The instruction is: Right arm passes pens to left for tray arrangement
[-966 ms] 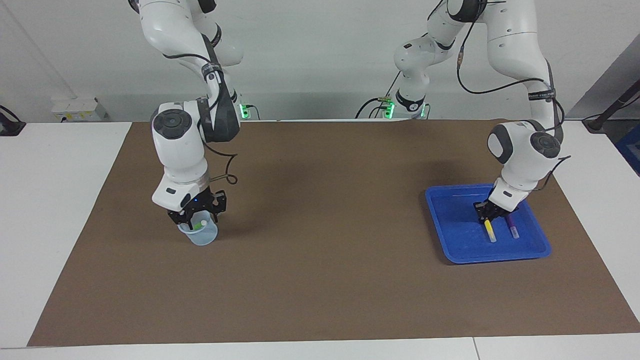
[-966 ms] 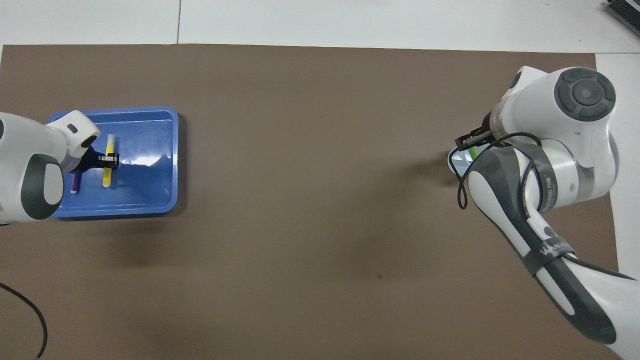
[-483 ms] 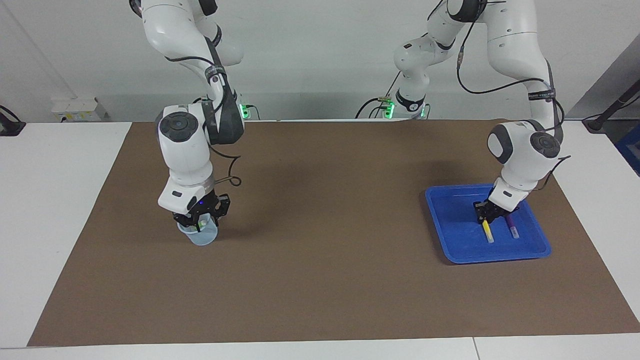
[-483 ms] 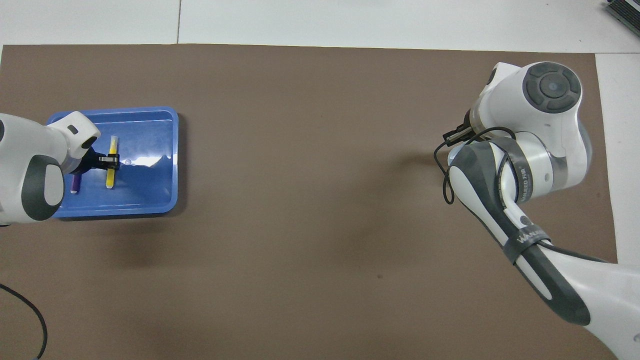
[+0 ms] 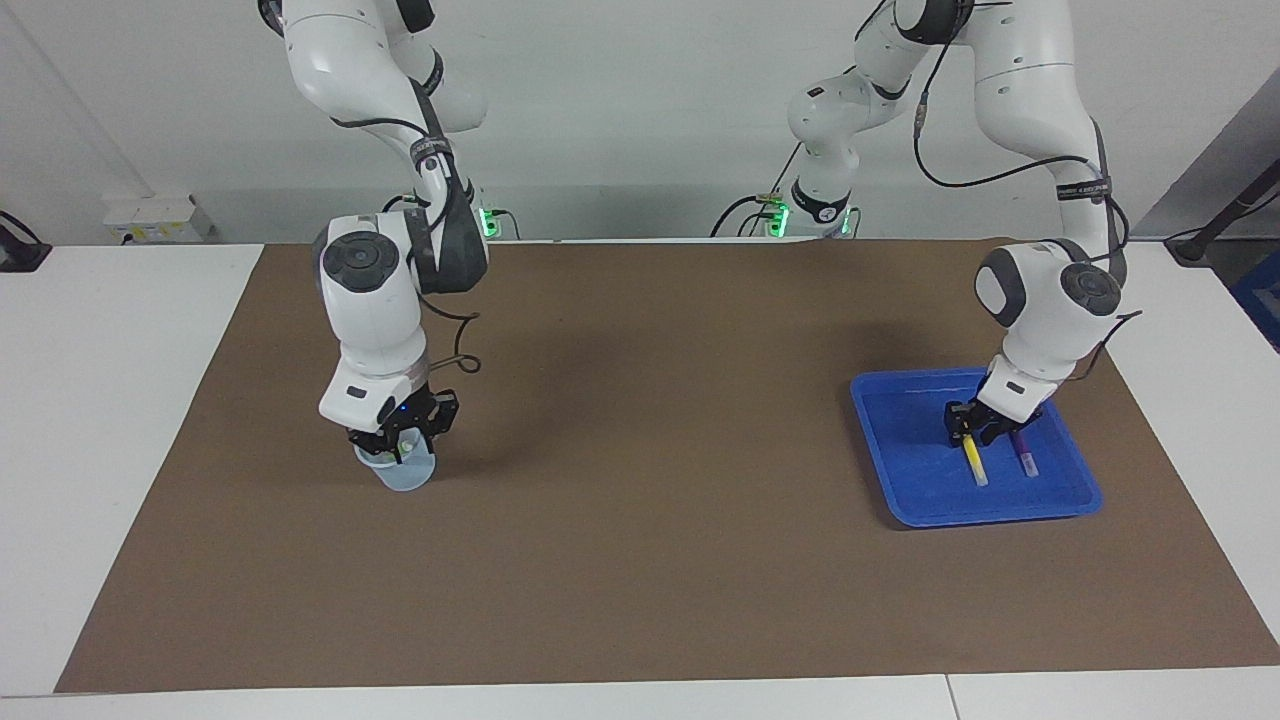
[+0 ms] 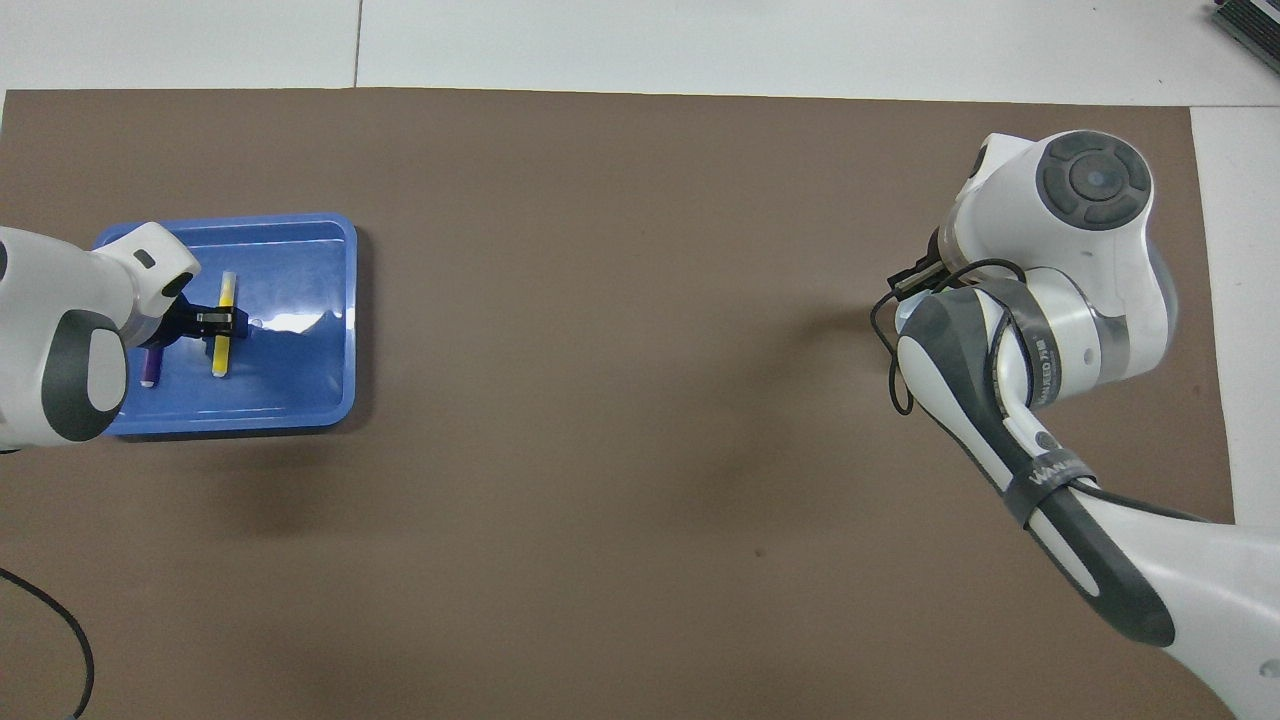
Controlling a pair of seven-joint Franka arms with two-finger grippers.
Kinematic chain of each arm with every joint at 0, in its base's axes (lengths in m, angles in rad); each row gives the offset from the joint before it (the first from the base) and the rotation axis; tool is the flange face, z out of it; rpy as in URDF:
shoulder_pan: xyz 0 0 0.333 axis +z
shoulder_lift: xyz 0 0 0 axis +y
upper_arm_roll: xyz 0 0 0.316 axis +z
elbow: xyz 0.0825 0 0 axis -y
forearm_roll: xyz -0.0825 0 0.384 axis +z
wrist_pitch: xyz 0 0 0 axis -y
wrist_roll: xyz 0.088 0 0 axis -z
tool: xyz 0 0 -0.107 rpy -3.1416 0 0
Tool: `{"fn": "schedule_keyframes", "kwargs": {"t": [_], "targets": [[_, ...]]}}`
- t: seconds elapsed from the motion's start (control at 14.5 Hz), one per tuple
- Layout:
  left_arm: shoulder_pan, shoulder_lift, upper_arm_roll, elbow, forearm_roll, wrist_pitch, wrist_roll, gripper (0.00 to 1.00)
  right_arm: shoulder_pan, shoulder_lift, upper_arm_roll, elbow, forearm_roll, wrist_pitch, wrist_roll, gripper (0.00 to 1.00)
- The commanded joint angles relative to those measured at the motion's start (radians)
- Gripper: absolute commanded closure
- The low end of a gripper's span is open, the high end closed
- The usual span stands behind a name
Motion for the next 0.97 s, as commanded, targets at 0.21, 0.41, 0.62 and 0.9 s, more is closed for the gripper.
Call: {"fn": "schedule_keyframes", "kwargs": {"t": [0.21,0.41,0.62,0.9], "targets": [[-0.003,-0.051,-0.005,-0.004,0.017,0.004,0.005,0.0,-0.013,-0.002,0.007,-0.003,-0.022,-0.016,-0.031,0.66],[-0.003,-0.065,-0.007,-0.001,0.017,0.018,0.005,0.0,-0.013,-0.004,0.007,-0.003,-0.022,-0.016,-0.031,0.71],[-0.006,-0.065,-0.008,0.002,0.017,0.047,0.007,0.0,-0.013,-0.004,0.007,-0.005,-0.022,-0.016,-0.031,0.77],[-0.02,-0.067,-0.01,0.022,0.017,0.047,0.007,0.0,-0.015,-0.005,0.007,-0.009,-0.022,-0.017,-0.031,0.89]]}}
